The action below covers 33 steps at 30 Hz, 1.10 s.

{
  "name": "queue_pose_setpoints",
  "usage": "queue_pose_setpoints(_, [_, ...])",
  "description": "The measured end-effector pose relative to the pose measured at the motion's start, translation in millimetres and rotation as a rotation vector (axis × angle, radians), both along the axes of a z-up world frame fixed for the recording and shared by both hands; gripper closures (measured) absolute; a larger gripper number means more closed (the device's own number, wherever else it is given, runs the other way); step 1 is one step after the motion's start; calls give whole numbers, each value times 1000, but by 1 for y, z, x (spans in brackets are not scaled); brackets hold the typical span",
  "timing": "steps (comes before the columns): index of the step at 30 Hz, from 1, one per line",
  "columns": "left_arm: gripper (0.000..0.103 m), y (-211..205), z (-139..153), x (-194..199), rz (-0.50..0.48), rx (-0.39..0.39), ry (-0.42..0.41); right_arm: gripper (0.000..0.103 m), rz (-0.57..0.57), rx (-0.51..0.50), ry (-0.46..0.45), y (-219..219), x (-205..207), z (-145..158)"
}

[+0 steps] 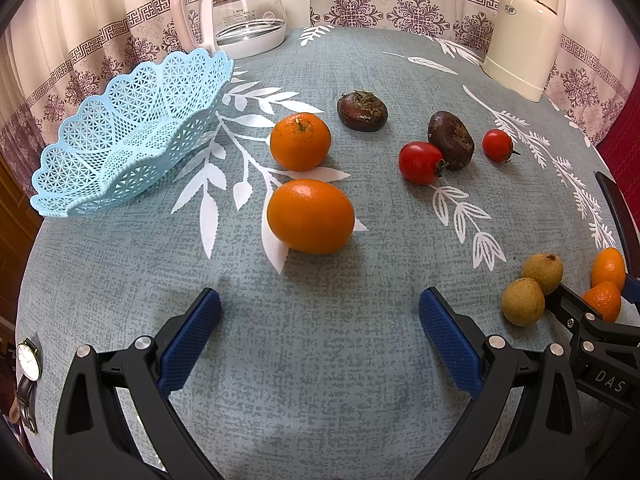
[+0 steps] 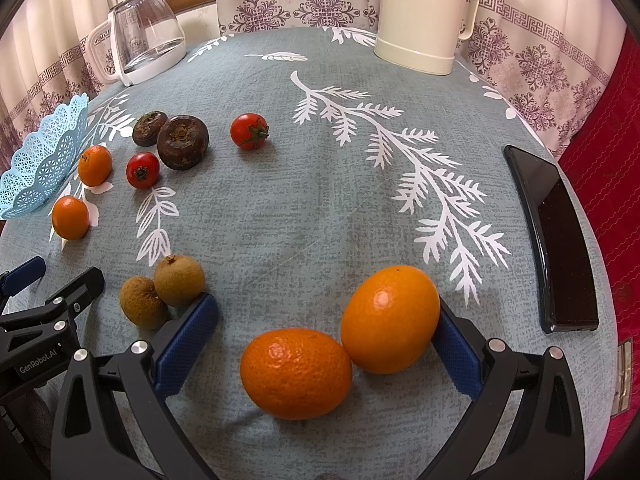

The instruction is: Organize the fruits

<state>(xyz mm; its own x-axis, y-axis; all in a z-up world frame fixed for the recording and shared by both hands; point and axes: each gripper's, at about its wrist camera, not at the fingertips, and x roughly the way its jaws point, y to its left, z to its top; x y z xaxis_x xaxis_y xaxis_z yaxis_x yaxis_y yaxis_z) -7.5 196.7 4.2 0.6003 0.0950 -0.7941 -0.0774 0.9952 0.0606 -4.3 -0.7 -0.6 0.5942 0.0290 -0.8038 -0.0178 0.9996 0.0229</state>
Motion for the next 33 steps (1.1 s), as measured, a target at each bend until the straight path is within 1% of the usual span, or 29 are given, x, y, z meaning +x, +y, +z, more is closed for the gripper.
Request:
queue_pose_setpoints(12, [2, 0, 0, 0, 0, -1, 0, 5, 1, 13, -2, -1, 0, 1])
queue_pose_setpoints(33, [2, 0, 1, 0, 0, -3, -1, 5, -1, -2, 1, 1, 1, 0])
